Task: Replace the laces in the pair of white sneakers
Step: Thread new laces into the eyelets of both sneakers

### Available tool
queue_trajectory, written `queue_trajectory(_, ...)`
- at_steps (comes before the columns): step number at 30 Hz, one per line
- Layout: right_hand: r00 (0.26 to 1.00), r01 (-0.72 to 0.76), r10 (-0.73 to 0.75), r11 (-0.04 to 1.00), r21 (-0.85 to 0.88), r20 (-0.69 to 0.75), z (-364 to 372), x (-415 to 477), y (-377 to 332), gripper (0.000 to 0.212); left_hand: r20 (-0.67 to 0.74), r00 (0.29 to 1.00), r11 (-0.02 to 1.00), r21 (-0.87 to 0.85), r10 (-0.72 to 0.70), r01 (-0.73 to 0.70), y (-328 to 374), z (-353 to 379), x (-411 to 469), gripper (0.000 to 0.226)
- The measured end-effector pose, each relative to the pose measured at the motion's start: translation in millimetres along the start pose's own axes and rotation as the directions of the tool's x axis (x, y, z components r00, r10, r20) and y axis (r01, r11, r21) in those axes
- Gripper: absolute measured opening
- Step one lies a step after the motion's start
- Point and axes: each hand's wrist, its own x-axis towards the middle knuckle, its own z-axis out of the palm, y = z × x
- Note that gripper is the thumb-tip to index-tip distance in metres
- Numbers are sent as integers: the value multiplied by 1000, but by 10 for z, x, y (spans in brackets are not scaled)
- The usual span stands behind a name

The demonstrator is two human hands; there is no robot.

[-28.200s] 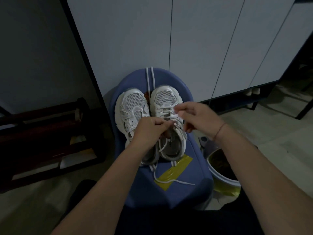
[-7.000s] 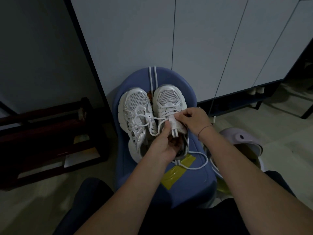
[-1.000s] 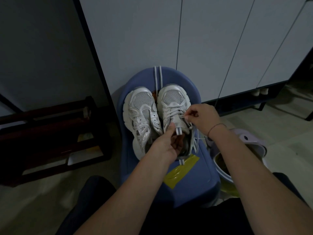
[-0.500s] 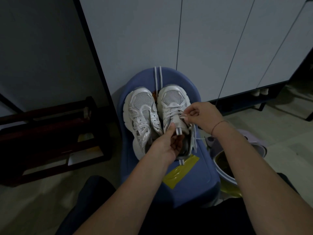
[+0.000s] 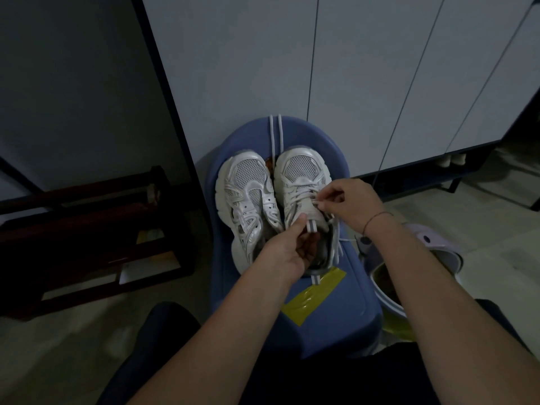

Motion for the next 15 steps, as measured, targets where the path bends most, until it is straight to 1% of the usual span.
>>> queue_trajectory(3, 1000, 24, -23, 997, -77, 6, 3, 13, -2, 4, -2, 1000, 1000, 4, 1, -1, 2, 4, -4, 20)
queue_trajectory(7, 992, 120, -125, 980, -159, -20, 80, 25, -79, 7, -7, 1000, 1000, 17, 12, -12, -8, 5, -14, 19)
queue_trajectory(8, 991, 127, -131, 978, -167, -19, 92, 29, -85, 8, -9, 1000, 1000, 17, 17, -17, -3, 1, -12, 19)
queue_trajectory(10, 993, 112, -117, 985, -130, -31, 106, 10, -71, 8, -5, 1000, 999, 28, 20, -20, 5, -4, -4, 19)
queue_trajectory(12, 993, 34, -38, 999, -36, -113, 104, -49, -52, 6, 5, 1000, 999, 50, 20, -21, 8, -20, -8, 20)
queue_trajectory(13, 985, -42, 49, 998, 51, -165, 115, -103, -46, 11, 8, 1000, 997, 68, 21, -22, 8, -36, -7, 22)
queue_trajectory(14, 964, -143, 182, 970, 199, -193, 126, -169, -48, 21, 11, 1000, 995, 98, 23, -24, 7, -56, -3, 24)
queue_trajectory(15, 924, -275, 356, 870, 408, -136, 174, -247, -45, 31, 12, 1000, 989, 142, 28, -29, 9, -83, -1, 27)
